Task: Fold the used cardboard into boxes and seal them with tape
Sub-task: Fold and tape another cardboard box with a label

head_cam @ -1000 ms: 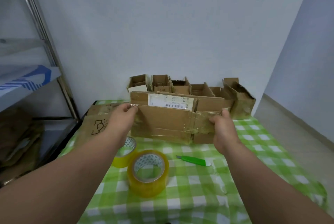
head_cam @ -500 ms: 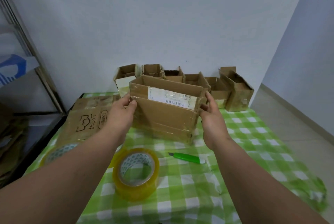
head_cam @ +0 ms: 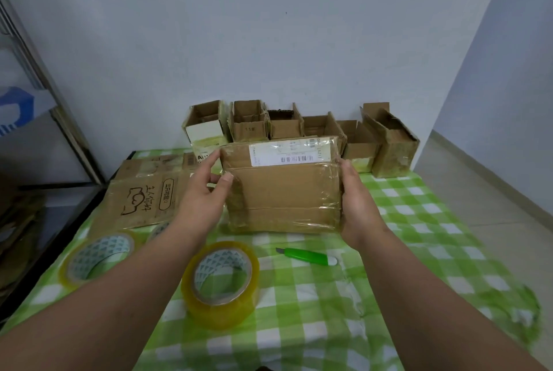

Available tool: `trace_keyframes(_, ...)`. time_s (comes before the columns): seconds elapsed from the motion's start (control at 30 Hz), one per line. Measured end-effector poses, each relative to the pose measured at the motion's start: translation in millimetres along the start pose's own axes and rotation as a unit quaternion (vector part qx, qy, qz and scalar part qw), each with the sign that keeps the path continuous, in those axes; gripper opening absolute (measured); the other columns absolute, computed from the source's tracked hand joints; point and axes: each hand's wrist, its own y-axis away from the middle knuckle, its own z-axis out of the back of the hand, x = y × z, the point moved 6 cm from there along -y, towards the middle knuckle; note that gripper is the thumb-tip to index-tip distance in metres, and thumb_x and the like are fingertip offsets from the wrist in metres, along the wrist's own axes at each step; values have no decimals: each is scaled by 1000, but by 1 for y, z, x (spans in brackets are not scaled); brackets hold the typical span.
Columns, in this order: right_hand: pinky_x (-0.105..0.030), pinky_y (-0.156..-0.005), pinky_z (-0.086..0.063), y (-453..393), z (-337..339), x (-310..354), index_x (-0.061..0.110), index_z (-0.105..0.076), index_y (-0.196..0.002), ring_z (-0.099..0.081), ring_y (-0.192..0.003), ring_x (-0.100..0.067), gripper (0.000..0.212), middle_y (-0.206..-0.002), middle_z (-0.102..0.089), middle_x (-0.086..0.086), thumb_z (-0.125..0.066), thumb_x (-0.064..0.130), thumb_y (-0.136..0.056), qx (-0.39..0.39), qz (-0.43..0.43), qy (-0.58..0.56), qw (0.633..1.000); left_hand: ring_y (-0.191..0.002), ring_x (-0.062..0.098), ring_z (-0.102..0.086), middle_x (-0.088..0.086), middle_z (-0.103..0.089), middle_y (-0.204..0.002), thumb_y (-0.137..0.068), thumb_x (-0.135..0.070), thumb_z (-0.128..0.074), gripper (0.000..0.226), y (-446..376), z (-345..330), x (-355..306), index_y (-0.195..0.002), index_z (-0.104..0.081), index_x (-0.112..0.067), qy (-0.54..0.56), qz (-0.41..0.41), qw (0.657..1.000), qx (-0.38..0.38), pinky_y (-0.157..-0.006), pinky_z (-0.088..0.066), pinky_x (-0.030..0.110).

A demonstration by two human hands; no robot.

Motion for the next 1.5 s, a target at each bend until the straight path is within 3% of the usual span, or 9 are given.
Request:
trace_keyframes(0.13,-34,-88,-52,10,-2,13,55,-53,-115,-59,-113,-9,25,-125,-61,12,-31,55,-102,-21,86,102,991,-106,19,-59,6,-57,-113,-97,-30,-60,38,-5,6,5,-122,-50,-57,79,37,996,-1,-103,-44,48)
trace_keyframes(0.33,-23,-81,-45,7,-6,24,47,-61,-103,-56,-115,-9,35,-130,-59,7,-37,22,-106,-49,86,88,991,-95,20,-59,-4,-60,-100,-95,-18,-63,19,-12,20,-1,-97,-53,-33,132,75,987,-51,-100,-45,56)
trace_keyframes(0.47,-50,-110,-39,6,-9,25,36,-72,-108,-58,-120,-21,36,-120,-69,5,-41,27,-94,-19,44,28,998,-104,18,-63,-6,-62,-110,-96,-14,-60,25,-9,25,-6,-112,-50,-30,88,32,992,-82,-98,-51,48)
trace_keyframes(0.57,-50,-111,-36,10,-14,28,42,-65,-114,-55,-121,-19,32,-126,-64,9,-37,40,-97,6,62,37,997,-107,14,-60,-6,-55,-123,-97,-12,-58,50,-3,27,-9,-140,-40,-31,86,2,993,-80,-94,-50,35)
trace_keyframes(0.7,-34,-100,-34,17,-13,17,51,-47,-128,-43,-121,-8,28,-128,-46,20,-40,51,-101,29,102,151,983,-101,8,-59,2,-54,-127,-96,-17,-62,37,3,22,-9,-127,-58,-36,5,-29,998,-47,-82,-47,21)
trace_keyframes(0.97,-32,-95,-36,17,-15,7,22,-62,-103,-48,-117,-13,35,-129,-49,6,-48,54,-97,-1,91,205,974,-113,15,-56,-14,-54,-117,-91,-19,-68,42,7,18,-15,-128,-60,-36,-102,-68,992,-2,-102,-46,39)
trace_keyframes(1.2,-40,-113,-34,13,-17,6,10,-49,-140,-40,-134,-16,68,-147,-38,5,-50,60,-93,-15,101,237,966,-131,19,-47,5,-51,-142,-93,-29,-66,59,-4,21,-7,-146,-38,-27,-153,-19,988,24,-104,-45,41)
trace_keyframes(1.4,-27,-73,-40,12,-14,8,14,-55,-109,-54,-101,-17,32,-112,-55,5,-54,44,-98,-46,91,217,971,-117,22,-58,9,-59,-135,-101,-23,-53,43,-15,25,-4,-142,-44,-25,-147,0,989,8,-97,-46,36)
trace_keyframes(1.5,-25,-74,-42,8,-14,9,26,-45,-130,-57,-105,-17,36,-112,-54,5,-59,32,-98,-52,97,183,977,-99,18,-63,-4,-66,-109,-97,-23,-58,40,-15,28,-7,-136,-49,-28,-147,-7,989,-18,-88,-51,38)
